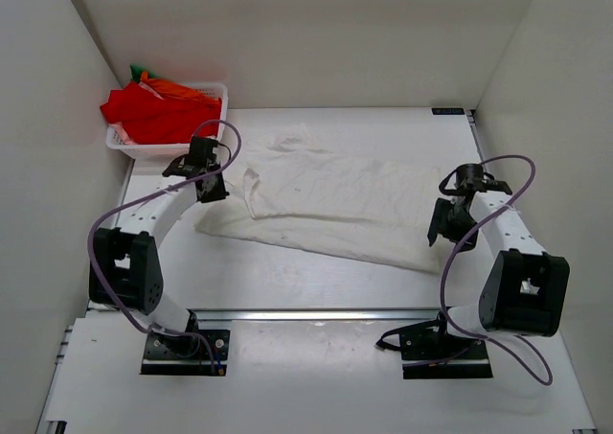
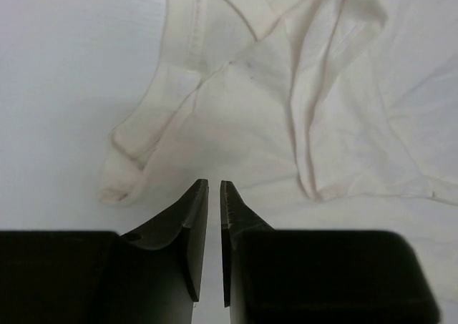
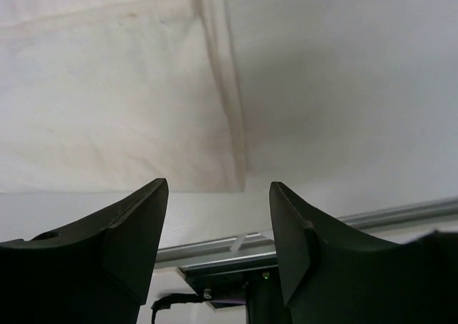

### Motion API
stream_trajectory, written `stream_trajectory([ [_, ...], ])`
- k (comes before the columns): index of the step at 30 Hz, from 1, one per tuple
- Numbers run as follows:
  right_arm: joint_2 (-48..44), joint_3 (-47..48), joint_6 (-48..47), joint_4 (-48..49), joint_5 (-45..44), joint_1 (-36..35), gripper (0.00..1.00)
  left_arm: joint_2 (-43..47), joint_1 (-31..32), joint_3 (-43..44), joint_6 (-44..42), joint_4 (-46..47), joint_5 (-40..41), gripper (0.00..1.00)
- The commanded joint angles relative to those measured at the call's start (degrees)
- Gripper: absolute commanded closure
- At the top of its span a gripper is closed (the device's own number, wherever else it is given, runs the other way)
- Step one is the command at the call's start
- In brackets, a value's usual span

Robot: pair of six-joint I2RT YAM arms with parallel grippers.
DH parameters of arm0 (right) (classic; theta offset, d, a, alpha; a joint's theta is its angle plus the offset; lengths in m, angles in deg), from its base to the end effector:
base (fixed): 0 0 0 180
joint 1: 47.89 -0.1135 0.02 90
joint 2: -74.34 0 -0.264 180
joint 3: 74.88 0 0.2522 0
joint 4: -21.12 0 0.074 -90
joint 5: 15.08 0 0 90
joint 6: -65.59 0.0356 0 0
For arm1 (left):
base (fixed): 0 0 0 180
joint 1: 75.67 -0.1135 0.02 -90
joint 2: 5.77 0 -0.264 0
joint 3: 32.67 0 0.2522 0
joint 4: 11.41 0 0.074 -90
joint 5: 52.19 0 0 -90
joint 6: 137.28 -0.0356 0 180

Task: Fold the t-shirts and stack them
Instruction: Fold the flattened tshirt in 1/3 of the way

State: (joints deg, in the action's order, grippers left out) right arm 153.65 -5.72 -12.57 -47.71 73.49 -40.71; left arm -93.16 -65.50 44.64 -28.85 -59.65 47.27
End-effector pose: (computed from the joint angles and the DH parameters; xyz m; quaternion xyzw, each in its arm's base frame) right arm 0.2382 -0.0309 0.2209 0.1656 0.9814 -0.0085 0.0964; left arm 0.3097 -0.0496 0.2402 -0.0915 0.9546 0.0097 0.2832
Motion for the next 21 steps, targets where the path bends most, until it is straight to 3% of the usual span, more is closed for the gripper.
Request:
stream_trajectory([
  [1, 1.0, 0.9, 1.3, 5.9, 4.7, -1.6, 0.44, -4.5, 1.6, 2.9, -0.2, 4.1, -2.0, 0.76],
  [7, 8.4, -1.3, 6.5, 16.4, 11.4, -4.4, 0.46, -19.0, 4.0, 12.1, 2.4, -0.3, 3.4, 0.88],
  [10, 14.3, 0.6, 6.8, 19.3, 11.0, -3.8, 0.47, -22.4, 3.5, 11.3, 3.1, -2.9, 2.3, 0.94],
  [16, 25.5, 10.5, 3.6, 18.0, 9.8, -0.9, 0.47, -21.2, 4.5, 5.1, 2.7, -6.2, 0.5, 1.00],
  [21, 32.9, 20.2, 0.9, 14.5, 8.6, -0.6, 0.46, -16.2, 8.6, -1.4, 2.6, -9.7, 0.1, 0.99],
])
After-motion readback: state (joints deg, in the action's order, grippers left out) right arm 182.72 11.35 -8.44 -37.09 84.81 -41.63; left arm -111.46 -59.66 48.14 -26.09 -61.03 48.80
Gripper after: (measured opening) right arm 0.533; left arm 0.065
